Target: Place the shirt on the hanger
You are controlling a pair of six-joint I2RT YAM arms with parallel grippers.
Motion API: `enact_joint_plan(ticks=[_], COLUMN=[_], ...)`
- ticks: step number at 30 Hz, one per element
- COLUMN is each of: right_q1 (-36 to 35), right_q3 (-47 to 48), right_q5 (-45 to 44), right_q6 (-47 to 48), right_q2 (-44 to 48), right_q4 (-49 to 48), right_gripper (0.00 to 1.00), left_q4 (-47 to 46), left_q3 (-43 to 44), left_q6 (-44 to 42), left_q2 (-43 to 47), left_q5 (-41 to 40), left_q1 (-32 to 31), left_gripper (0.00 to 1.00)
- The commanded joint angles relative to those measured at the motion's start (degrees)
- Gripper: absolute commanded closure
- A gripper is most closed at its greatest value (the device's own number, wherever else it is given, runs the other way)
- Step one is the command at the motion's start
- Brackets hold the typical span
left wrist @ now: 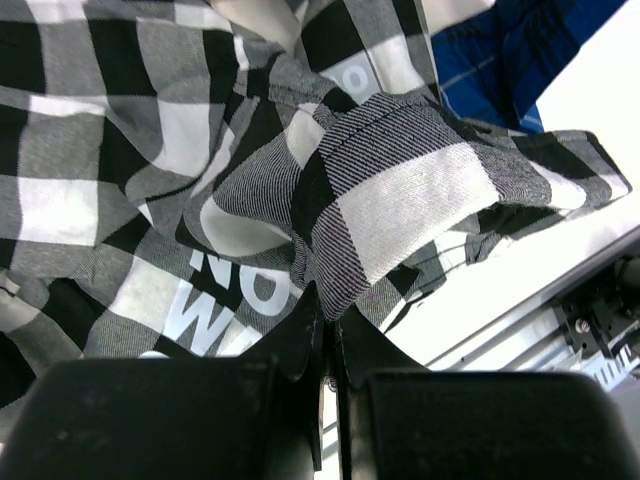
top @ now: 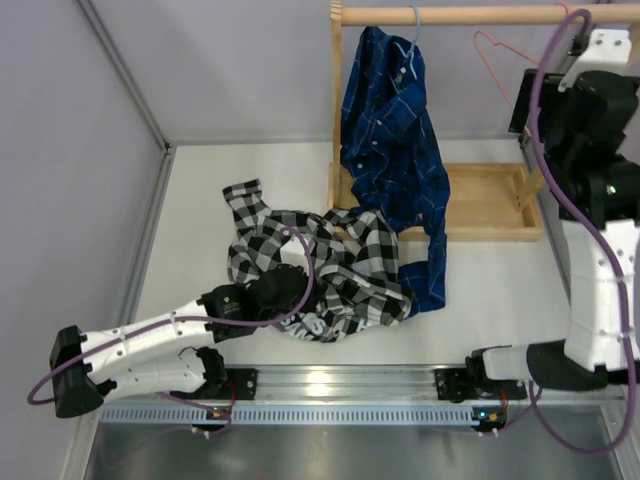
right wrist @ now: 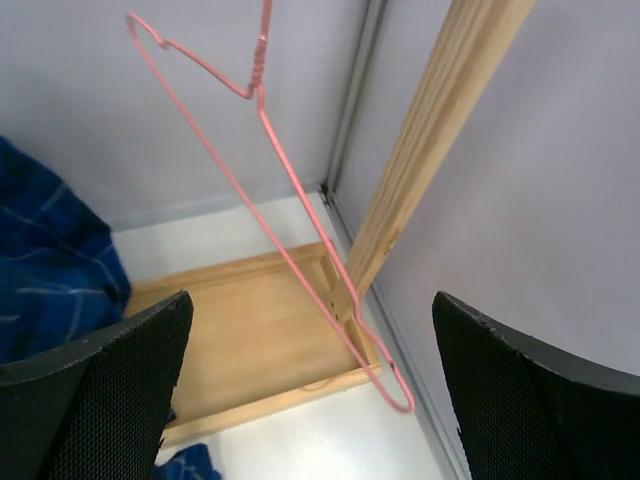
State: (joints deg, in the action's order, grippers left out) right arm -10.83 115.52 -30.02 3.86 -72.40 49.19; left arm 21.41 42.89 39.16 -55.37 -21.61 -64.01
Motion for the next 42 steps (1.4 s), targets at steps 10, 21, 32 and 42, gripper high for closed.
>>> enact_joint_plan(ticks=[10, 21, 32, 42], right_q1=[20.66, 23.93, 23.75, 21.03], right_q3=[-7.6, -10.14, -13.56, -15.42], right_q5=[34.92, 49.97, 47.69, 39.26], right_q6=[1.94, -0.43, -0.08, 1.06], right_q2=[-7.49, -8.19, -5.48, -3.27], right_q4=[-9.03, -8.76, -8.76, -8.76], right_gripper=[0.12, 0.56, 0.76, 0.87], left_q4=[-1.11, 0.21, 0.13, 0.04], left_q3=[-1.41, -0.88, -1.06, -1.32], left_q6=[-1.01, -3.03, -2.95, -2.68], left_q2=[2.46, 2.9, 3.61, 3.52], left_q5=[4.64, 5.0, 4.73, 4.56], left_q1=[0.11, 0.11, 0.11, 0.11], left_gripper=[1.0, 1.0, 1.0, 1.0])
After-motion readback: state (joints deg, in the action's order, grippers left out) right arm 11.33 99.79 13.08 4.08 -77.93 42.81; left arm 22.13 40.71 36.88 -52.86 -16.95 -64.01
